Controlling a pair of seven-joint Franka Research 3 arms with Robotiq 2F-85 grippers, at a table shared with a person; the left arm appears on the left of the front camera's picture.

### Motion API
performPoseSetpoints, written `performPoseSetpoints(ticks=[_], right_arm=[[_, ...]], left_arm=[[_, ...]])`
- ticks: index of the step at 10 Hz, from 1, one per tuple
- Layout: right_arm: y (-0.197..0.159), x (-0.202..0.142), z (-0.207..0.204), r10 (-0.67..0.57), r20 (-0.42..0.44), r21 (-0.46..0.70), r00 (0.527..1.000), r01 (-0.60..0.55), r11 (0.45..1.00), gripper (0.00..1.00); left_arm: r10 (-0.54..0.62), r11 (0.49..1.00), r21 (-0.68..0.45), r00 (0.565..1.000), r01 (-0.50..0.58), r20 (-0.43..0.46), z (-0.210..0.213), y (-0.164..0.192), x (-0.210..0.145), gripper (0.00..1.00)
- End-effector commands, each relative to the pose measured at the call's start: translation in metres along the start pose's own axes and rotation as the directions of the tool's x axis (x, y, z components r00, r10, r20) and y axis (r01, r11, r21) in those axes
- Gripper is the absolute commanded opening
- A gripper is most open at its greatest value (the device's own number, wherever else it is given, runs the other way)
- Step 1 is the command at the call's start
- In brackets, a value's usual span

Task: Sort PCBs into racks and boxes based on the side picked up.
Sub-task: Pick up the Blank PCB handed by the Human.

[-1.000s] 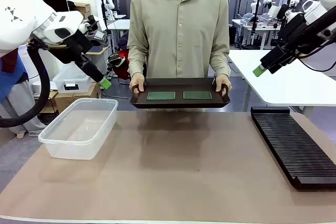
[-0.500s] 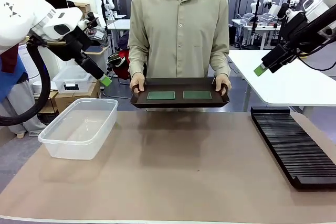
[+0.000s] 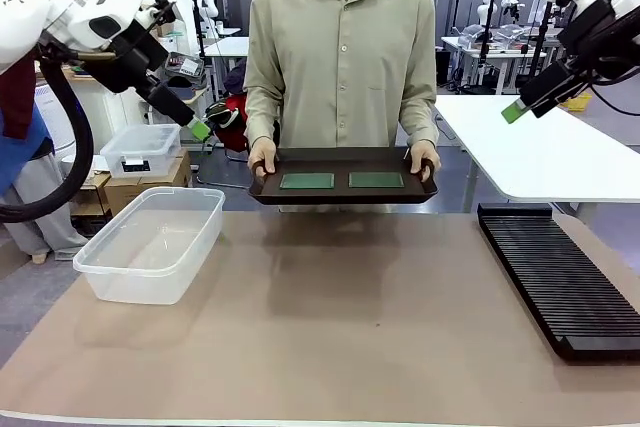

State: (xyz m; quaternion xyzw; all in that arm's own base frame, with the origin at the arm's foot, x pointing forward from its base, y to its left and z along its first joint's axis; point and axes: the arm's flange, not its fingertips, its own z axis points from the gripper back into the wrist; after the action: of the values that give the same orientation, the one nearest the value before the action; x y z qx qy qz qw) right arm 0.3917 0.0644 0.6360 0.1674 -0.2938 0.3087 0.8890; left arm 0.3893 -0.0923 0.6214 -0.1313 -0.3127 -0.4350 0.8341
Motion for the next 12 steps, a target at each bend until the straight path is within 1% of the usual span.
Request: performPoseSetpoints(ticks=[1, 3, 5, 7, 8, 12], right_arm=[[-0.001, -0.002, 0.001, 0.022, 0.015, -0.009, 1.000, -0.022, 1.000, 1.00], [-0.003, -0.002, 0.006, 0.021, 0.029, -0.021, 0.999, -0.020, 1.000, 1.00], [-0.004, -0.002, 0.009, 0.015, 0.038, -0.026, 0.999, -0.014, 1.000, 1.00], [-0.007, -0.002, 0.006, -0.005, 0.046, -0.041, 0.999, 0.007, 0.999, 1.00], [-0.001, 0.000, 0.009, 0.000, 0.024, -0.015, 1.000, 0.000, 1.000, 1.00], [-0.001, 0.000, 0.009, 0.000, 0.024, -0.015, 1.000, 0.000, 1.000, 1.00]], left_arm=[[-0.022, 1.000, -0.013, 0.999, 0.022, 0.025, 0.004, 0.003, -0.002, 1.00], [-0.024, 1.000, -0.016, 0.999, 0.025, 0.039, 0.009, 0.001, -0.001, 1.00], [-0.013, 1.000, 0.007, 0.998, 0.013, 0.055, 0.015, 0.002, -0.001, 1.00], [-0.037, 0.998, 0.046, 0.998, 0.034, 0.059, 0.015, 0.002, -0.001, 1.00], [-0.006, 1.000, 0.018, 0.999, 0.006, 0.033, 0.016, -0.002, 0.004, 1.00], [-0.006, 1.000, 0.018, 0.999, 0.006, 0.033, 0.016, -0.002, 0.004, 1.00]])
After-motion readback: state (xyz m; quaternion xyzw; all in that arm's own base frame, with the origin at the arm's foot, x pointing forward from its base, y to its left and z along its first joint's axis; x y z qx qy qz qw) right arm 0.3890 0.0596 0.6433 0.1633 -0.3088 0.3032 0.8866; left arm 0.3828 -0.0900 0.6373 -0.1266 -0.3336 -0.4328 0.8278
